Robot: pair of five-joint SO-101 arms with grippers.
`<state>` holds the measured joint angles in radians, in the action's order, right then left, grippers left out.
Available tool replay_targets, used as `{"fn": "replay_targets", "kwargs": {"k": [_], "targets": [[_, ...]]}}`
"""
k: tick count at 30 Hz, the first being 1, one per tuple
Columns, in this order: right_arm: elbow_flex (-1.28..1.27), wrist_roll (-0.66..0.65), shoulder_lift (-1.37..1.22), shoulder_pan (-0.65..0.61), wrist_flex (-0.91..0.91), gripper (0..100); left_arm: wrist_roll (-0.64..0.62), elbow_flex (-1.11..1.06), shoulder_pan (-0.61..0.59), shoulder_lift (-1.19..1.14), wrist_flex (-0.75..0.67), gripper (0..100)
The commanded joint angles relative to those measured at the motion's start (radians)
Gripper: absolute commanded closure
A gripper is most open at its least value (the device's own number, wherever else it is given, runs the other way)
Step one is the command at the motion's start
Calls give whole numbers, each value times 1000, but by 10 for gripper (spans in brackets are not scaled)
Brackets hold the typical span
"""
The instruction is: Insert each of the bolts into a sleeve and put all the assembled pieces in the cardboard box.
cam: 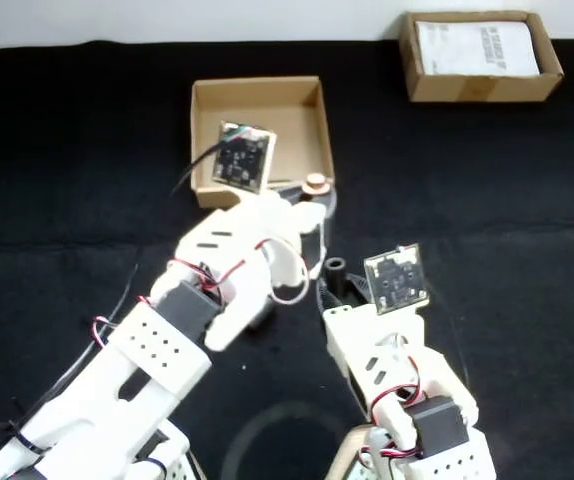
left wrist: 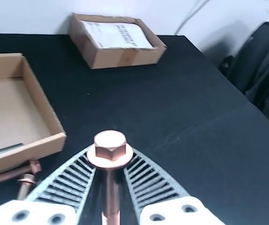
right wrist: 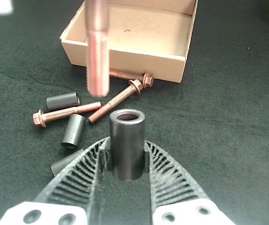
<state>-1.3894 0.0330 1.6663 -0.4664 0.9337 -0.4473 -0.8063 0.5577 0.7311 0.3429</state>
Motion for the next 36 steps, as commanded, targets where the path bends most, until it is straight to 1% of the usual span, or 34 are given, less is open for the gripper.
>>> {"fn": "replay_targets", "kwargs": {"k": [1, 5, 21, 25, 36], "targets": [[56, 9, 10, -7, -24, 991, 2, 48, 36, 2, -23, 992], [56, 9, 10, -7, -24, 991, 2, 50, 62, 1, -23, 992], [58, 12, 10, -7, -22, 991, 6, 54, 58, -18, -25, 992], [58, 78, 10, -8, -22, 991, 6, 54, 38, -62, -77, 992], [58, 81, 10, -8, -22, 991, 5, 48, 42, -77, -84, 992]]}}
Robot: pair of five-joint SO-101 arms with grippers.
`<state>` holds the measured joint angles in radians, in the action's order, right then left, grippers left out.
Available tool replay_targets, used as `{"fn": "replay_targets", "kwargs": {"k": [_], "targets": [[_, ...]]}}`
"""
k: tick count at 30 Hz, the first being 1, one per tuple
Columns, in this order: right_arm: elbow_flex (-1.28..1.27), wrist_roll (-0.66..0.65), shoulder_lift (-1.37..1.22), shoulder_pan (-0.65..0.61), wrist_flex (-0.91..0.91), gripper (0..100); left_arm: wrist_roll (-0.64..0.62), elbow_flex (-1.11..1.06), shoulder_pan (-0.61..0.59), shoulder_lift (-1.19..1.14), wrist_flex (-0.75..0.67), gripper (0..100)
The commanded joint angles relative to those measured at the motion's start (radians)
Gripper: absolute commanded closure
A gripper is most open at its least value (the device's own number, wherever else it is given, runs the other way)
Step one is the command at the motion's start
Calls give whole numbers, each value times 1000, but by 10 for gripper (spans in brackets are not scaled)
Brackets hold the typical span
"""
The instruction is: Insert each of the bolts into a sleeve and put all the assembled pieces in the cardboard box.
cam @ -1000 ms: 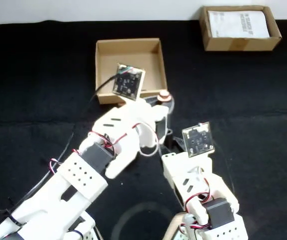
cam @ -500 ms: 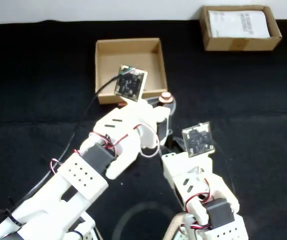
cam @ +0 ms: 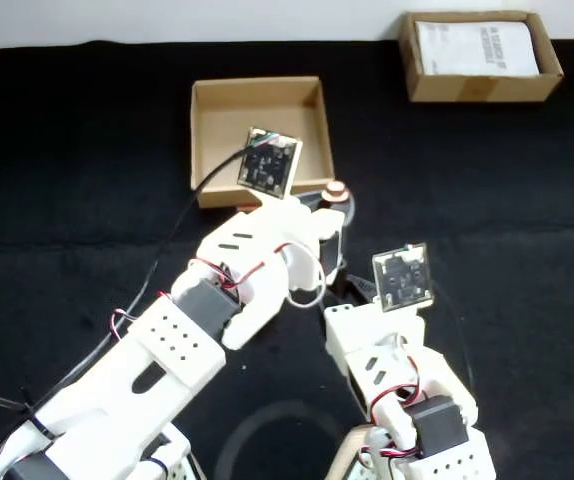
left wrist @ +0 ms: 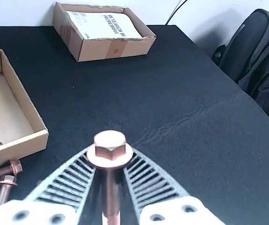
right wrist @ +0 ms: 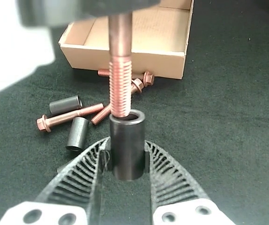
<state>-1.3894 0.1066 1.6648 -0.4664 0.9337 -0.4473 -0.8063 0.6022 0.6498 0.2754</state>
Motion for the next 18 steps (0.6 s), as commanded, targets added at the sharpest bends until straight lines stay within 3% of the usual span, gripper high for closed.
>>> {"fn": "replay_targets", "kwargs": {"k": [1, 18], "targets": [[58, 8, 12, -8, -22, 991, 3, 48, -2, 4, -17, 992], [58, 11, 12, -8, -22, 991, 0, 21, 54, -45, -14, 992]]}}
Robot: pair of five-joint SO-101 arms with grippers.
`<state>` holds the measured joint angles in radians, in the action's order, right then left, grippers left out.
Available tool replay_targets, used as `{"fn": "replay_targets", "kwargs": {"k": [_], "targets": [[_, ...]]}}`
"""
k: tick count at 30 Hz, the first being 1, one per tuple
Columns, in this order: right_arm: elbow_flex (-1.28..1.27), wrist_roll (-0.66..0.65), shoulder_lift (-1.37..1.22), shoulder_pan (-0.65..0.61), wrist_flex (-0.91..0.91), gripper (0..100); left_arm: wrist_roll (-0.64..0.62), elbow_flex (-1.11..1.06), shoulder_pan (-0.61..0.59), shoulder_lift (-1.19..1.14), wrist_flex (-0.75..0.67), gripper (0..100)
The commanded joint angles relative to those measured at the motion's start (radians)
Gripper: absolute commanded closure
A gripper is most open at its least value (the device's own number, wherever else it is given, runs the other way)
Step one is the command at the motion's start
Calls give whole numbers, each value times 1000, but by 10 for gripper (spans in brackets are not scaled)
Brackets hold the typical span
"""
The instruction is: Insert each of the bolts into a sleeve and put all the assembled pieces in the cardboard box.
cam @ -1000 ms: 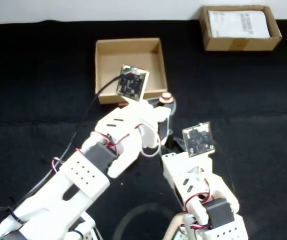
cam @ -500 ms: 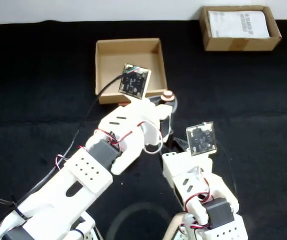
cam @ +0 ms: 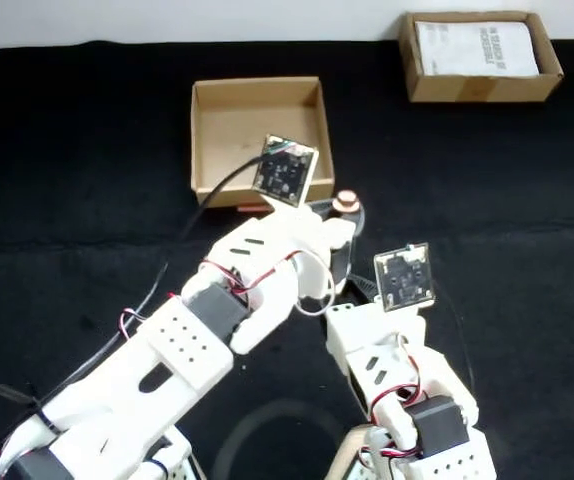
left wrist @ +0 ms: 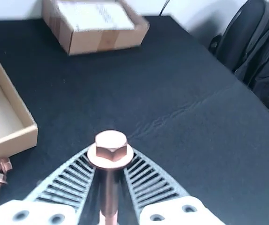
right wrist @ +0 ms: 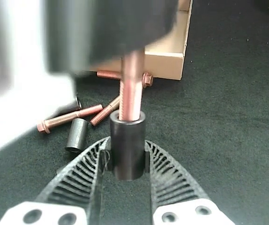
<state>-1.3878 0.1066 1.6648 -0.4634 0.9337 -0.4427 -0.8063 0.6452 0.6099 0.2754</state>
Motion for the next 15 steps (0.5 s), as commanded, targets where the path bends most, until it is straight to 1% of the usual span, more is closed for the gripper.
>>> {"fn": "replay_targets", "kwargs": {"k": [1, 6, 8, 10, 15], "targets": [[56, 11, 12, -10, -22, 991, -5, 12, 12, -7, -17, 992], [58, 9, 12, -7, -22, 991, 2, -8, 8, -7, -11, 991], [58, 9, 12, -5, -22, 991, 2, -2, -5, -7, 37, 985], [62, 9, 12, -5, -22, 991, 2, -1, -13, -7, 100, 941], [73, 6, 12, -5, -22, 991, -5, 1, -33, -5, 327, 774]]}}
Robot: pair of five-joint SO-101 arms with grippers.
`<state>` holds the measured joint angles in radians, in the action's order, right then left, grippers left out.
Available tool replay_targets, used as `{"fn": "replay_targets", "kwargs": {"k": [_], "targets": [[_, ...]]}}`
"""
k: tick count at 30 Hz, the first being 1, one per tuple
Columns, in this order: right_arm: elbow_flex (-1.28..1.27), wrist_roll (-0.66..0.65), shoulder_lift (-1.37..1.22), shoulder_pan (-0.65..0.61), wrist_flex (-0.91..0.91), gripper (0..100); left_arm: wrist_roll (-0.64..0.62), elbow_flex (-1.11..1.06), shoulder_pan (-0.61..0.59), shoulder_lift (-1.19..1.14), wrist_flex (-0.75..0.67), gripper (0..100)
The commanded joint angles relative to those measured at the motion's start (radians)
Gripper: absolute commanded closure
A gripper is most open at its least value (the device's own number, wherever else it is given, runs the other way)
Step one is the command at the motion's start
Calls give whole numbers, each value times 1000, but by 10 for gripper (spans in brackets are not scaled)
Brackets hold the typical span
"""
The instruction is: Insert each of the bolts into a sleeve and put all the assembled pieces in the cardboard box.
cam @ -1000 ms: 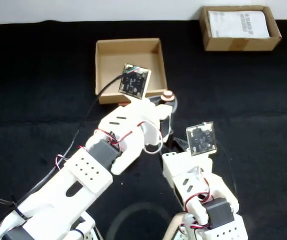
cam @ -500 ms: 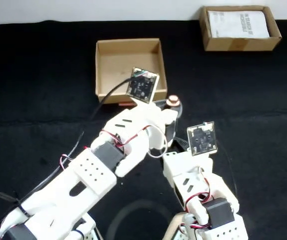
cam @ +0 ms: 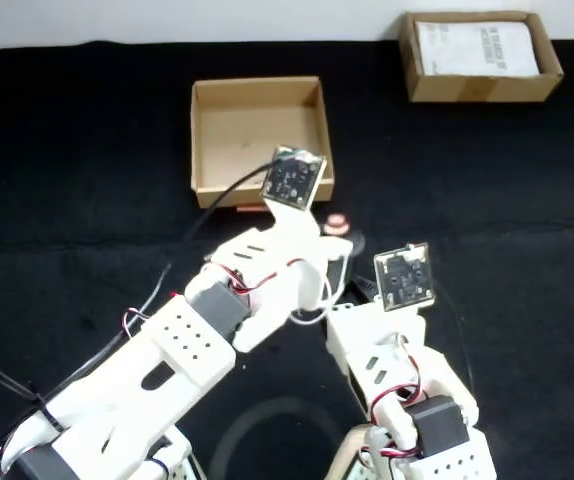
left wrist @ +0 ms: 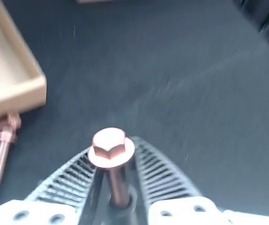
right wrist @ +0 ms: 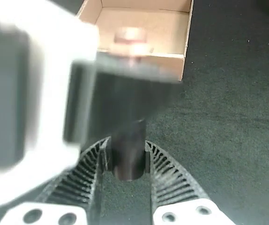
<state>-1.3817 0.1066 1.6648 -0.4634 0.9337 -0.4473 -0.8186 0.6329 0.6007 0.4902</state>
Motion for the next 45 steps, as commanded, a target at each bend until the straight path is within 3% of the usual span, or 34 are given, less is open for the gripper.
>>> {"fn": "replay_targets", "kwargs": {"k": [1, 8, 13, 15, 18, 20, 28, 34, 39, 45], "targets": [[67, 6, 12, -5, -22, 991, 0, 13, -21, 12, 150, 755], [67, 5, 4, 22, -22, 991, 8, 8, -4, 237, 325, 748], [68, 3, 2, 51, -22, 991, 9, 10, 85, 432, 569, 750], [70, -26, 1, 48, -24, 991, 80, -1, 94, 512, 666, 788], [108, -58, -2, 47, -59, 991, 247, -61, 51, 628, 710, 924], [143, -83, -44, 47, -91, 991, 327, -108, -31, 710, 707, 998], [503, -117, -489, 47, -102, 991, 425, -351, -363, 1012, 569, 966], [791, -285, -849, 45, -102, 991, 422, -596, -602, 1222, 371, 966], [1015, -470, -1127, 45, -104, 991, 420, -774, -794, 1208, 221, 966], [1302, -672, -1438, 51, -104, 991, 419, -878, -871, 1187, 143, 966]]}}
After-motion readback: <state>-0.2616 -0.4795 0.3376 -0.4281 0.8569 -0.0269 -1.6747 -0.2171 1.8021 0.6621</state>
